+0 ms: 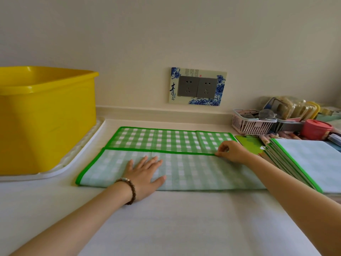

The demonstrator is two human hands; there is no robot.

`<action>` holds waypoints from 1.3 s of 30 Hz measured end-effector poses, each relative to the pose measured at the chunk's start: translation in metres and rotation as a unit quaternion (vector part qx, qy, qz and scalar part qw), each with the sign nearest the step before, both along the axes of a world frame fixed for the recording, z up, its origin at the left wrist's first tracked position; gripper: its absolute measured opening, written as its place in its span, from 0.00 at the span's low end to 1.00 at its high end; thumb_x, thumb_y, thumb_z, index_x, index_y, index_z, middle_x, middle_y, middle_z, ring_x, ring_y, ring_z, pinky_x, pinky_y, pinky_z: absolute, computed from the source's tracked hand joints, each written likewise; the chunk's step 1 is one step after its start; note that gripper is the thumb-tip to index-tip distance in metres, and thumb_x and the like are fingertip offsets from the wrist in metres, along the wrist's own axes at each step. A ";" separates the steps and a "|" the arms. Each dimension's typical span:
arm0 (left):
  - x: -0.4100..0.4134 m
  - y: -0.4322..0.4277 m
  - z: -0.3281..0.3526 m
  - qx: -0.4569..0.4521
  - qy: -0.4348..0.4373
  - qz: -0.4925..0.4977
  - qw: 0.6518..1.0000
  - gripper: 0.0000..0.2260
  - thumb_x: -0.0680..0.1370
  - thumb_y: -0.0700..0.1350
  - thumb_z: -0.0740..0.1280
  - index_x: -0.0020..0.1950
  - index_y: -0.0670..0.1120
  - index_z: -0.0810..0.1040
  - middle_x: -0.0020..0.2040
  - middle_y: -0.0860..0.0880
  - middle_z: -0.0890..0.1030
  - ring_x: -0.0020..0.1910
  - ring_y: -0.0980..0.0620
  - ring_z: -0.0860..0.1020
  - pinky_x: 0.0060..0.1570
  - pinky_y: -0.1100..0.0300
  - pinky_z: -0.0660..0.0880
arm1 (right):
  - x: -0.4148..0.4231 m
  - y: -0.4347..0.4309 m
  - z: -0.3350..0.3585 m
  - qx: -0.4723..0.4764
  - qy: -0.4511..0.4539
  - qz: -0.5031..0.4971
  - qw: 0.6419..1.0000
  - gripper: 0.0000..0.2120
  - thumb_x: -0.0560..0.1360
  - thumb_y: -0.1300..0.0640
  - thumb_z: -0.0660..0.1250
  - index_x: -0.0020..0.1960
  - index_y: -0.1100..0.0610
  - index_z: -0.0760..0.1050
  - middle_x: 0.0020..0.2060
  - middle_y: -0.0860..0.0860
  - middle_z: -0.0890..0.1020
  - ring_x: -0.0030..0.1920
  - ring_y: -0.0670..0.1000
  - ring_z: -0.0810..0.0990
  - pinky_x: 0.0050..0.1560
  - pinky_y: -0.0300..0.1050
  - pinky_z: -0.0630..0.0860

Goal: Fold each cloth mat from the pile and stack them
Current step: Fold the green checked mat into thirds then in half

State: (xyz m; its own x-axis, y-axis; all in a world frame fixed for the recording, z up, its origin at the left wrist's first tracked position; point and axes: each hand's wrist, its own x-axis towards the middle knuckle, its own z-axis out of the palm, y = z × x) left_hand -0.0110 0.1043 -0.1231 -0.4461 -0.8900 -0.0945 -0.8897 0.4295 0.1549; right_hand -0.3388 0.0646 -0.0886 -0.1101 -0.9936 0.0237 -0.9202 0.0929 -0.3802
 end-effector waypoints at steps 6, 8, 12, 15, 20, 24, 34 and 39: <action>0.000 -0.001 -0.004 -0.003 0.007 0.004 1.000 0.28 0.79 0.63 0.46 0.77 0.57 0.44 0.77 0.59 0.41 0.76 0.55 0.38 0.73 0.44 0.37 | 0.121 0.046 -0.017 -0.146 0.002 0.086 0.986 0.16 0.79 0.53 0.60 0.65 0.55 0.74 0.65 0.53 0.75 0.65 0.54 0.72 0.65 0.44 0.64; -0.001 0.000 -0.002 -0.006 0.006 0.006 1.000 0.28 0.79 0.63 0.46 0.77 0.57 0.45 0.77 0.59 0.41 0.76 0.55 0.39 0.73 0.44 0.38 | 0.150 0.055 -0.031 -0.112 0.043 0.115 0.986 0.19 0.80 0.52 0.55 0.70 0.54 0.67 0.71 0.52 0.68 0.71 0.52 0.64 0.71 0.45 0.56; -0.001 0.001 0.000 -0.007 0.007 0.008 1.000 0.30 0.78 0.66 0.47 0.77 0.56 0.46 0.77 0.58 0.42 0.76 0.55 0.40 0.73 0.43 0.39 | 0.141 0.060 -0.041 -0.054 0.063 0.094 0.992 0.23 0.81 0.43 0.50 0.74 0.48 0.58 0.75 0.48 0.58 0.75 0.48 0.54 0.73 0.47 0.48; 0.000 0.001 0.000 0.005 0.010 0.003 1.000 0.40 0.70 0.75 0.44 0.77 0.56 0.45 0.77 0.58 0.41 0.76 0.54 0.40 0.72 0.42 0.38 | 0.106 0.064 -0.042 -0.018 0.073 0.062 0.995 0.25 0.80 0.39 0.48 0.75 0.44 0.55 0.76 0.46 0.55 0.76 0.48 0.51 0.74 0.48 0.46; 0.001 0.001 0.000 0.008 0.014 0.002 1.000 0.50 0.59 0.80 0.40 0.77 0.57 0.44 0.77 0.58 0.41 0.76 0.54 0.40 0.72 0.42 0.38 | 0.024 0.078 -0.037 0.019 0.102 -0.018 0.994 0.26 0.80 0.39 0.45 0.76 0.44 0.52 0.77 0.47 0.52 0.76 0.49 0.50 0.75 0.50 0.48; 0.001 0.004 0.002 0.010 0.006 0.001 1.000 0.43 0.67 0.76 0.45 0.77 0.56 0.44 0.77 0.57 0.41 0.76 0.54 0.40 0.72 0.42 0.38 | -0.013 0.086 -0.036 0.017 0.094 -0.042 0.995 0.26 0.80 0.41 0.47 0.76 0.47 0.54 0.77 0.48 0.54 0.76 0.49 0.51 0.76 0.50 0.48; 0.001 0.003 0.004 0.016 0.004 -0.003 1.000 0.44 0.67 0.76 0.48 0.77 0.56 0.43 0.77 0.57 0.41 0.76 0.53 0.39 0.72 0.40 0.38 | 0.050 0.075 -0.015 -0.041 0.035 0.012 0.998 0.24 0.81 0.45 0.49 0.75 0.52 0.59 0.76 0.51 0.58 0.75 0.51 0.55 0.75 0.50 0.49; -0.001 0.003 0.003 0.014 0.004 0.006 1.000 0.43 0.68 0.76 0.50 0.77 0.57 0.45 0.77 0.57 0.41 0.76 0.54 0.40 0.72 0.41 0.38 | 0.124 0.052 -0.018 -0.064 0.047 0.092 0.993 0.23 0.81 0.43 0.50 0.74 0.47 0.58 0.76 0.47 0.56 0.76 0.47 0.50 0.74 0.48 0.43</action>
